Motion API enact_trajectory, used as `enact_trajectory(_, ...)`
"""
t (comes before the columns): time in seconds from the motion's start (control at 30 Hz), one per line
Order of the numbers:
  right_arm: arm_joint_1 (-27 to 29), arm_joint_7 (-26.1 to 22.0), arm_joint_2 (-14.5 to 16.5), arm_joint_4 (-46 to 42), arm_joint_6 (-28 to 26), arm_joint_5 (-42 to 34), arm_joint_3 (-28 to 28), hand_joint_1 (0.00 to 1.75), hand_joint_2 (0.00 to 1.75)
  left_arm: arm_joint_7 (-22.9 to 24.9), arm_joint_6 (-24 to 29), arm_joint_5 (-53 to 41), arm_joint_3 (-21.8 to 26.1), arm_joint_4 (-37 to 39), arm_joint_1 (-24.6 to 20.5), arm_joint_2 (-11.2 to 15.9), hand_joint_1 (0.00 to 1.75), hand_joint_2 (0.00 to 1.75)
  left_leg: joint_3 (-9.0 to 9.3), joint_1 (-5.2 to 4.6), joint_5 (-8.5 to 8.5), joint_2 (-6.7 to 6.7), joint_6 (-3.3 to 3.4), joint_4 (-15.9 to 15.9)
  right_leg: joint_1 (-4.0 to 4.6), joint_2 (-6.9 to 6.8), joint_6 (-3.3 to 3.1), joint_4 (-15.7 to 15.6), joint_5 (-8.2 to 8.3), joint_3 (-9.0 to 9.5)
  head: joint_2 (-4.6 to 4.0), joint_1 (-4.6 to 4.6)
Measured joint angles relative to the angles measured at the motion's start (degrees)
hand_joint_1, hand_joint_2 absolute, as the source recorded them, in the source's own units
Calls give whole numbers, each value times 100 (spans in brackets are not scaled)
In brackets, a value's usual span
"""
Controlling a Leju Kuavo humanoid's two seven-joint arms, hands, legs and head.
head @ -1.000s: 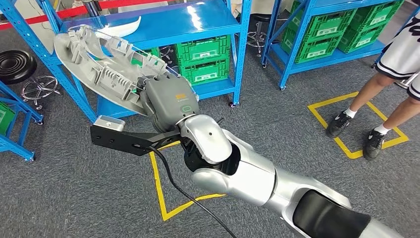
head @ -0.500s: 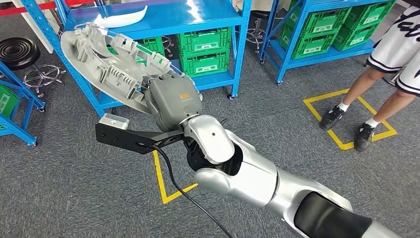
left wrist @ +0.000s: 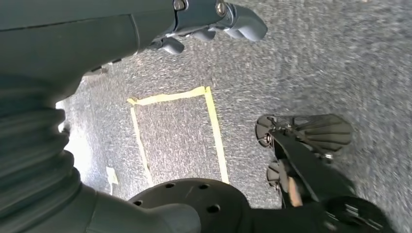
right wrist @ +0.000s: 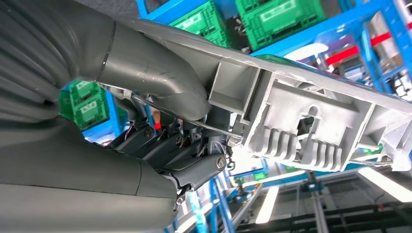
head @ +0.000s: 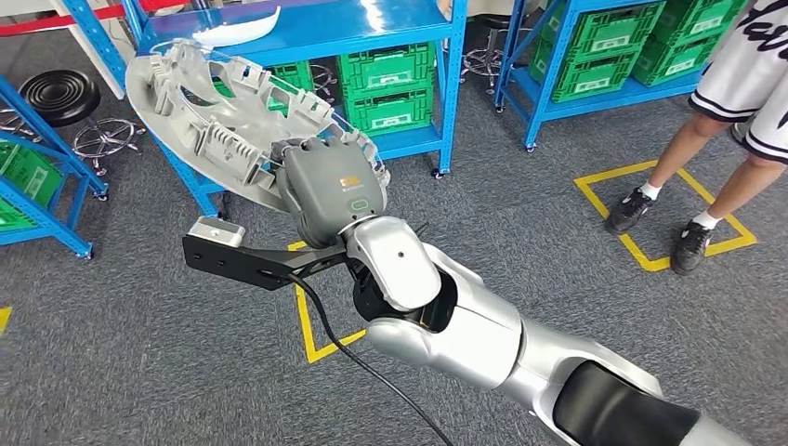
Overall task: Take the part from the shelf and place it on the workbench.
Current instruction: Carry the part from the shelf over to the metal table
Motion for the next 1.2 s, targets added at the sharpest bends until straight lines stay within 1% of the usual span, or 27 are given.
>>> enact_trajectory(0.07, -6, 0, -1, -14, 26, 8, 0, 175, 175, -4, 5, 0, -5, -4, -13, 4, 0, 175, 543, -57, 72, 184, 70, -777, 20, -109, 33, 9, 30, -29, 0, 4)
enact_trajectory(0.1, -12, 0, -2, -22, 43, 10, 0, 175, 175, -7, 8, 0, -7, -5, -21, 4, 0, 175, 699, -90, 57, 247, 106, -1035, 29, -167, 56, 14, 43, -37, 0, 4)
enact_trajectory(0.13, -16, 0, -3, -30, 58, 11, 0, 175, 175, -10, 10, 0, -7, -6, -24, 5, 0, 175, 749, -116, 33, 252, 139, -1154, 35, -229, 81, 16, 58, -45, 0, 5)
enact_trajectory(0.17, -22, 0, -4, -33, 70, 12, 0, 175, 175, -13, 12, 0, -7, -6, -18, 5, 0, 175, 738, -122, 51, 196, 176, -1190, 35, -291, 108, 16, 72, -48, 1, 3)
enact_trajectory(0.2, -22, 0, -4, -36, 77, 11, 0, 175, 175, -14, 13, 0, -8, -5, -3, 5, 0, 175, 720, -106, 79, 137, 211, -1213, 30, -291, 141, 30, 64, -53, 1, 1)
enact_trajectory(0.27, -26, 0, -8, -40, 85, 7, 0, 175, 175, -18, 14, 0, -7, -6, 24, 7, 0, 175, 689, -68, 147, 27, 282, -1251, 3, -80, 214, 239, -98, -139, 1, 1)
enact_trajectory(0.33, -25, 0, -30, -43, 90, 4, 0, 175, 175, -38, 14, -2, -8, -7, 24, 9, 0, 175, 627, -53, 201, -83, 328, -1248, -36, 198, 278, 885, -469, -418, 0, 2)
enact_trajectory(0.37, -21, 0, -45, -43, 91, 3, 0, 175, 175, -49, 14, -3, -8, -7, 23, 10, 0, 175, 587, -51, 220, -148, 340, -1230, -51, 251, 298, 1268, -637, -584, 0, 3)
enact_trajectory(0.4, -17, 0, -59, -43, 94, -1, 1, 175, 175, -57, 14, -5, -9, -7, 24, 10, 0, 175, 547, -50, 235, -221, 338, -1208, -62, 270, 313, 1539, -723, -699, 0, 2)
enact_trajectory(0.43, -14, 0, -68, -43, 96, -4, 2, 175, 175, -60, 14, -8, -9, -7, 31, 10, 0, 175, 509, -46, 247, -296, 329, -1181, -72, 276, 321, 1617, -706, -724, 0, 3)
enact_trajectory(0.47, -13, 0, -73, -43, 98, -8, 3, 175, 175, -62, 14, -9, -9, -6, 38, 10, 0, 175, 474, -42, 258, -372, 317, -1150, -84, 289, 322, 1465, -585, -634, 0, 3)
enact_trajectory(0.5, -15, 0, -75, -43, 99, -10, 4, 175, 175, -63, 14, -10, -9, -6, 42, 7, 0, 175, 441, -35, 265, -448, 303, -1117, -98, 343, 317, 1116, -402, -444, 0, 3)
enact_trajectory(0.57, -22, -1, -76, -44, 99, -10, 4, 175, 175, -67, 14, -12, -9, -5, 37, 0, 0, 175, 365, -26, 285, -586, 253, -1055, -122, 562, 295, 414, -173, -82, 0, 2)
enact_trajectory(0.6, -24, -1, -77, -46, 99, -11, 4, 175, 175, -69, 14, -13, -9, -5, 32, -3, 0, 175, 328, -18, 301, -644, 218, -1038, -123, 638, 281, 217, -132, 9, 0, 1)
enact_trajectory(0.63, -25, -2, -78, -48, 100, -15, 6, 175, 175, -69, 14, -13, -9, -5, 33, -3, 0, 175, 297, -10, 324, -699, 174, -1040, -113, 661, 260, 159, -145, 22, 0, 0)
enact_trajectory(0.7, -33, -1, -77, -49, 101, -31, 13, 175, 175, -68, 14, -14, -9, -5, 50, 3, 0, 175, 255, 13, 370, -783, 92, -1066, -99, 539, 195, 123, -93, 15, 0, -1)
enact_trajectory(0.73, -41, -1, -73, -49, 102, -41, 18, 175, 175, -67, 15, -15, -9, -4, 61, 6, 0, 175, 225, 9, 353, -721, 61, -1039, -102, 472, 151, 95, -66, 21, 0, -9)
enact_trajectory(0.77, -56, 0, -68, -48, 103, -48, 21, 175, 175, -68, 15, -15, -9, -2, 66, 9, 0, 175, 157, 4, 268, -596, 36, -914, -110, 400, 110, 67, -39, 23, 0, -21)
enact_trajectory(0.83, -82, 0, -60, -45, 106, -56, 25, 175, 175, -73, 15, -15, -9, 2, 61, 9, 0, 175, -101, -2, -72, -276, -5, -330, -109, 247, 62, 39, -13, 19, 1, -43)
enact_trajectory(0.9, -91, 0, -59, -38, 107, -64, 32, 175, 175, -82, 14, -17, -9, 5, 52, 8, 0, 175, -373, 21, -366, -155, -44, 345, -96, 86, 54, 43, -12, 5, 1, -45)
enact_trajectory(0.93, -91, 0, -59, -36, 108, -72, 38, 175, 175, -86, 14, -20, -9, 7, 53, 9, 0, 175, -406, 31, -387, -134, -56, 478, -94, 7, 54, 47, -13, 0, 1, -45)
enact_trajectory(0.97, -92, 0, -58, -34, 109, -79, 44, 175, 175, -87, 14, -23, -9, 8, 58, 11, 0, 175, -319, 41, -304, -111, -65, 378, -94, -72, 57, 53, -14, -3, 0, -46)
enact_trajectory(1.0, -95, 0, -57, -34, 111, -87, 49, 175, 175, -88, 14, -27, -9, 8, 60, 14, 0, 175, -123, 49, -148, -53, -71, 67, -96, -149, 65, 63, -18, -3, 1, -46)
enact_trajectory(1.03, -102, 0, -56, -34, 113, -92, 51, 175, 175, -91, 14, -28, -9, 8, 58, 15, 0, 175, 112, 49, -14, 78, -74, -348, -93, -223, 81, 76, -27, -4, 1, -46)
enact_trajectory(1.1, -129, 0, -55, -34, 114, -96, 52, 175, 175, -97, 14, -30, -10, 9, 42, 14, 0, 175, 436, 22, 151, 268, -19, -953, -66, -348, 141, 107, -45, -14, 1, -42)
enact_trajectory(1.13, -141, 0, -54, -34, 115, -96, 54, 175, 175, -100, 14, -30, -11, 9, 38, 11, 0, 175, 469, 4, 156, 293, 22, -1053, -51, -402, 174, 111, -46, -18, 1, -37)
enact_trajectory(1.2, -152, 0, -50, -34, 116, -97, 59, 175, 175, -103, 14, -31, -11, 10, 48, 12, 0, 175, 435, -13, 192, 152, 108, -1055, -47, -502, 239, 103, -43, -17, 1, -31)
